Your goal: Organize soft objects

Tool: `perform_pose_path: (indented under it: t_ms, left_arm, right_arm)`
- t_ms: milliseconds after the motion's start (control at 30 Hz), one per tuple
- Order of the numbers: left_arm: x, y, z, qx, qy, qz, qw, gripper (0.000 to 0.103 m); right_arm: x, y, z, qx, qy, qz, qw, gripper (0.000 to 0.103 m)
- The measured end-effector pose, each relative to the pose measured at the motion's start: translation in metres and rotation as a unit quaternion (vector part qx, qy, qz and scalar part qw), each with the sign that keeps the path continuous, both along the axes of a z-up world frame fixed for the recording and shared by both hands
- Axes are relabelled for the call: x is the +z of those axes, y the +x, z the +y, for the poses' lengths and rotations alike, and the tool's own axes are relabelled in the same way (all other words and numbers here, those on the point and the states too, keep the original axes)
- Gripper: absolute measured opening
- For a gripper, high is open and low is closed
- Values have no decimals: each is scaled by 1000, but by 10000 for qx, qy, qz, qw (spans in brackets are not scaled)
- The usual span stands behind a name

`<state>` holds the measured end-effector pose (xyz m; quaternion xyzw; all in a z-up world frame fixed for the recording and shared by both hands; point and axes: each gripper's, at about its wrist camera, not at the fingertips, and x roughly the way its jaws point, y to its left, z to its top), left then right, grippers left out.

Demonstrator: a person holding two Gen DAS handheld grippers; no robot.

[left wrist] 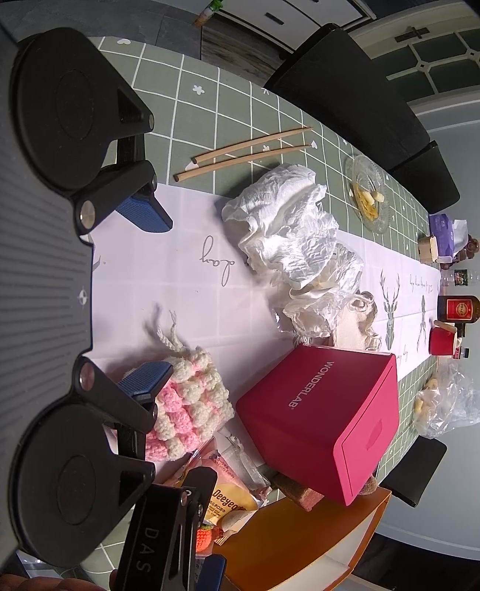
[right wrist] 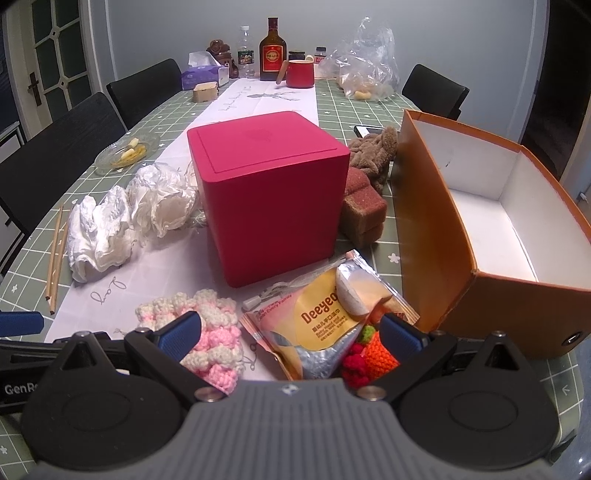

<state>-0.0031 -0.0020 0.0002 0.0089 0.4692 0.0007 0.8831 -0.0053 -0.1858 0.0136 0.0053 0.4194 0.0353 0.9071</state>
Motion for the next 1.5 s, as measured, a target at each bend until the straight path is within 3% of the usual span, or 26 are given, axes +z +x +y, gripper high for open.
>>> perform_pose_path:
  t_ms: [833, 1033, 1133, 1300, 1500]
  left_arm:
    - [3, 6, 4, -54, -138, 88, 9999, 94]
    - [11, 23, 13, -443, 78, -6, 9990, 99]
    - [13, 32, 21, -420, 204, -137, 9988, 99]
    - [16, 53, 57, 54, -379, -90, 9992, 99]
    - [13, 73, 90, 617, -778, -122, 9950, 99]
  right_arm:
    - [0, 1, -1, 87, 164, 71, 9998, 100]
    - [2, 1, 5, 1006, 447, -66, 9939, 100]
    - [-2, 2, 13, 1443, 437, 15, 9886, 100]
    - [-1, 3, 20, 1863, 499, 84, 9812, 100]
    - [-7, 12, 28, 2455, 503, 229, 9678, 101]
